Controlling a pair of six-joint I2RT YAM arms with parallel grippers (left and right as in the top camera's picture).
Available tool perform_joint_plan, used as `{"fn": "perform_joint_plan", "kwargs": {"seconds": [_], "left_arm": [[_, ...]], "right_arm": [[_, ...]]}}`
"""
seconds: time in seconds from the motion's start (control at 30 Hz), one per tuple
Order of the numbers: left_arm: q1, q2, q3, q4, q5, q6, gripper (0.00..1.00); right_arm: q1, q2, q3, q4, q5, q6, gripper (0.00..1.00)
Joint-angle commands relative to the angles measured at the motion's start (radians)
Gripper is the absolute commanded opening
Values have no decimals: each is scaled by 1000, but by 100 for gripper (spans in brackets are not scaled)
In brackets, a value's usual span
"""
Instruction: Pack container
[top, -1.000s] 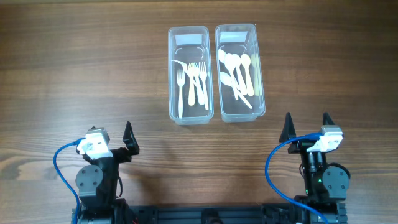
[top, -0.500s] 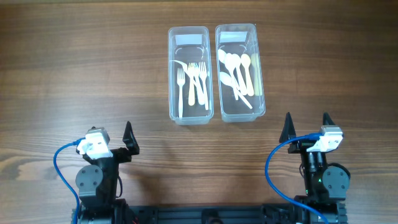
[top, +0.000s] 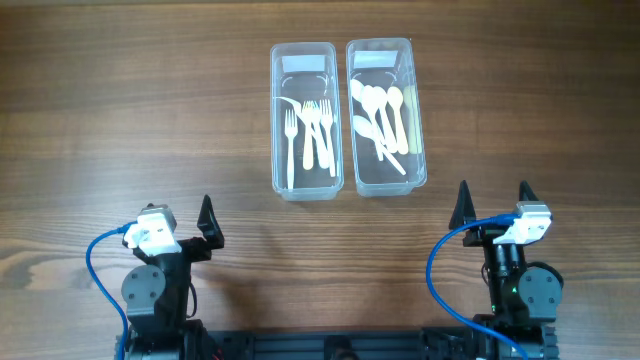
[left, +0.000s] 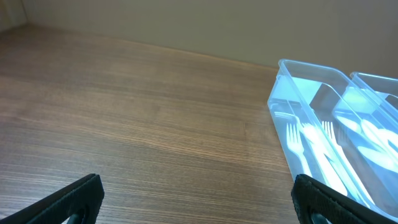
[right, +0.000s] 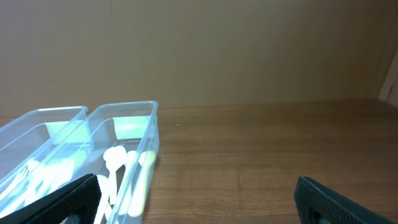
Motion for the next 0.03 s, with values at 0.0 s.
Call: {"fn": "perform_joint_plan", "kwargs": {"seconds": [0.0], "left_arm": [[-6, -13, -10, 6, 12, 26, 100]], "right_arm": [[1, -12, -3, 3, 17, 20, 100]]}}
